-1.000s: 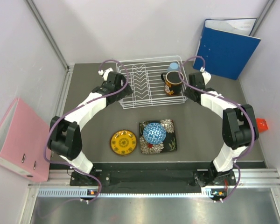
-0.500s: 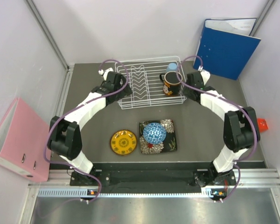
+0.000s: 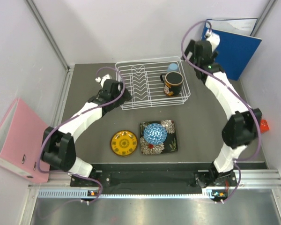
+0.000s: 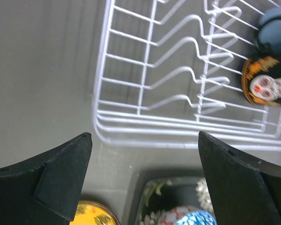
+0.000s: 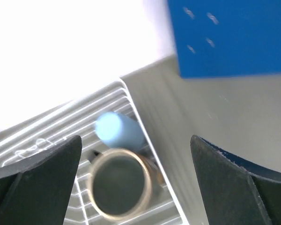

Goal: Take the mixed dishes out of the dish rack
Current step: Adjust the dish rack at the center of the board, then pick up the cup from the dish rack.

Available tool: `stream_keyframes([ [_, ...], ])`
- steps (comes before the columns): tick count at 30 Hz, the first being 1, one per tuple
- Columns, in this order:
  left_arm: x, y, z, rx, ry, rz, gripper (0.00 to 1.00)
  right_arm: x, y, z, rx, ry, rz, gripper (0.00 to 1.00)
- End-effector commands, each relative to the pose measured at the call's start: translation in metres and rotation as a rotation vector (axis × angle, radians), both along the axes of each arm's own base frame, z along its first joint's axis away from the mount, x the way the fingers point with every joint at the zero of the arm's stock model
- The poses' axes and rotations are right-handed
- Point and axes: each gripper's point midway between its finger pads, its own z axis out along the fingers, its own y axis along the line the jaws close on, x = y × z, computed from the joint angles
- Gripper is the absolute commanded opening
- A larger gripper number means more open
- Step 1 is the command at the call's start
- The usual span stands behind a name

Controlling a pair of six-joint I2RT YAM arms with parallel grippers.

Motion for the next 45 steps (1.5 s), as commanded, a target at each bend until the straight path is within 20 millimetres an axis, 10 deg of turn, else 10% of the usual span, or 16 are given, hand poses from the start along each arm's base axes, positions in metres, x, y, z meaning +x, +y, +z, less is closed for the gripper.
stream_keyframes([
  [1, -0.006, -0.019, 0.036, -0.14, -0.137, -0.024, 0.99, 0.051, 0.036, -0.009, -0.055, 0.033, 0.141, 0.98],
  [7, -0.02, -0.027, 0.031, -0.129, -0.11, -0.069, 0.99, 0.089, 0.071, -0.046, -0.103, 0.069, 0.263, 1.0],
  [33, -0.015, -0.022, 0.02, -0.048, -0.091, -0.084, 0.99, 0.105, 0.104, -0.156, -0.125, 0.195, 0.336, 0.97],
  [45, -0.015, -0.021, 0.017, -0.048, -0.079, -0.075, 0.99, 0.106, 0.097, -0.148, -0.122, 0.164, 0.287, 0.32],
])
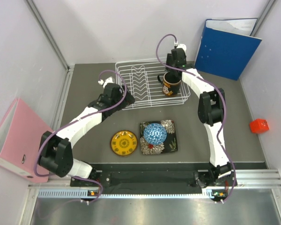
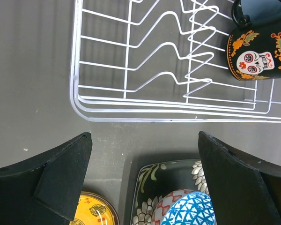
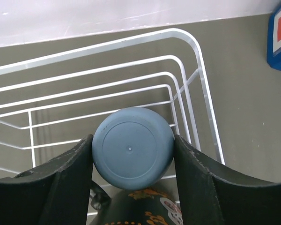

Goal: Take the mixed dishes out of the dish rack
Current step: Pick up the cup from the dish rack.

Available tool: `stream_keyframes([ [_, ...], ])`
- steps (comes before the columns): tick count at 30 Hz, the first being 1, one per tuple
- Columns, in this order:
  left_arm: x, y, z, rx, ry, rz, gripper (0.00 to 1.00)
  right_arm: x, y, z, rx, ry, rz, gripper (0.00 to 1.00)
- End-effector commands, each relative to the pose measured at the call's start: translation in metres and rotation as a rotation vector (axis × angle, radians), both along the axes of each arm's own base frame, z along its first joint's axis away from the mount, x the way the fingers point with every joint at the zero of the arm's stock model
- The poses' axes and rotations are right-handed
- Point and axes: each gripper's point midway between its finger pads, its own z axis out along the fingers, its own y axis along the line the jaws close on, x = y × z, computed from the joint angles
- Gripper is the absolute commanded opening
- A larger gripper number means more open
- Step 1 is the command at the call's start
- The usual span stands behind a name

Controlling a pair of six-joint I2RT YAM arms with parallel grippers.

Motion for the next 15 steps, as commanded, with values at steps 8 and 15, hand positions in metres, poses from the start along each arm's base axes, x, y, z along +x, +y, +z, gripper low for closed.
stream_keyframes([
  [8, 0.009, -0.001, 0.015, -0.014, -0.05, 0.012, 0.99, -0.007, -0.002, 0.045, 0.019, -0.091, -0.032, 0.04],
  [15, 0.011, 0.002, 0.02, 0.004, -0.065, 0.024, 0.99, -0.021, -0.009, 0.092, 0.05, -0.183, -0.041, 0.0],
])
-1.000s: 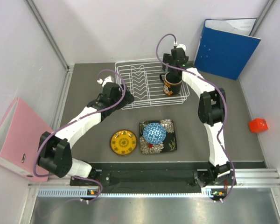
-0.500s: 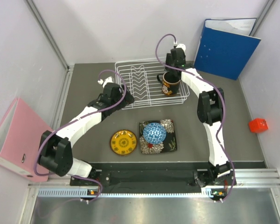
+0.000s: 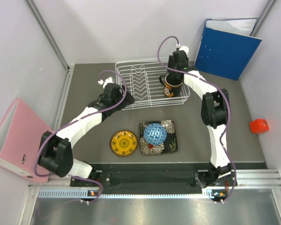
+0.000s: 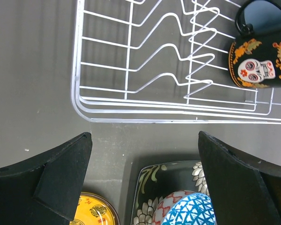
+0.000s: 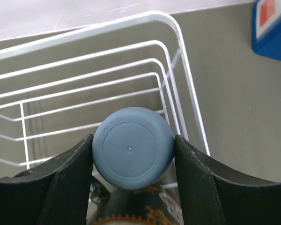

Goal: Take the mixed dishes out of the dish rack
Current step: Pick up the cup from the dish rack.

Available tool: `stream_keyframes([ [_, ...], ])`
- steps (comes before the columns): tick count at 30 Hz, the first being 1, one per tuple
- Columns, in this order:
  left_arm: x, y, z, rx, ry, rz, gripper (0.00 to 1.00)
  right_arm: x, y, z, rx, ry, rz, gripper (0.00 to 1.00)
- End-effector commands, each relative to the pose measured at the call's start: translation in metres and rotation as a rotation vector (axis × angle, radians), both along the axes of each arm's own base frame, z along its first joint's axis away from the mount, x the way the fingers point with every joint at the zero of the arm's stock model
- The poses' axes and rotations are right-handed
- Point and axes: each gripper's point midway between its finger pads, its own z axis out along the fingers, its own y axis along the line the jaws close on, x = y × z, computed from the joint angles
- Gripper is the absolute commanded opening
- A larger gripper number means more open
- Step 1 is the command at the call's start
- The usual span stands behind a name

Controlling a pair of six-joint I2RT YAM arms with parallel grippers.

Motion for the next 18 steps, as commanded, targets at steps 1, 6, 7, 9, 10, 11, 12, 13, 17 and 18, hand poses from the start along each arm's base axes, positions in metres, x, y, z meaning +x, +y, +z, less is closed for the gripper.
stream_keyframes([
  [1, 0.01, 0.002, 0.021, 0.002, -0.067, 0.021, 0.99, -0.011, 0.001, 0.097, 0.064, -0.186, -0.008, 0.0],
  [6, 0.013, 0.004, 0.027, 0.007, -0.081, 0.032, 0.99, -0.026, -0.003, 0.135, 0.086, -0.249, -0.006, 0.0],
  [7, 0.014, 0.005, 0.028, 0.006, -0.084, 0.036, 0.99, -0.027, -0.004, 0.139, 0.09, -0.255, -0.006, 0.0],
  [9, 0.015, 0.005, 0.027, 0.004, -0.08, 0.041, 0.99, -0.031, -0.006, 0.144, 0.091, -0.257, -0.008, 0.0],
  [10, 0.016, 0.005, 0.028, -0.001, -0.081, 0.045, 0.99, -0.033, -0.006, 0.148, 0.097, -0.263, -0.008, 0.0],
  [11, 0.016, 0.007, 0.029, -0.001, -0.083, 0.055, 0.99, -0.039, -0.007, 0.153, 0.111, -0.27, -0.009, 0.0],
  [12, 0.017, 0.007, 0.031, -0.01, -0.087, 0.065, 0.99, -0.042, -0.007, 0.163, 0.131, -0.299, -0.008, 0.0],
  [13, 0.018, 0.007, 0.034, -0.016, -0.094, 0.069, 0.99, -0.054, -0.005, 0.188, 0.172, -0.343, 0.018, 0.0],
  [17, 0.023, 0.002, 0.057, -0.078, -0.155, 0.072, 0.99, -0.097, 0.006, 0.216, 0.383, -0.403, 0.085, 0.0],
  [18, 0.023, 0.001, 0.06, -0.103, -0.165, 0.072, 0.99, -0.105, 0.008, 0.23, 0.441, -0.44, 0.11, 0.0],
])
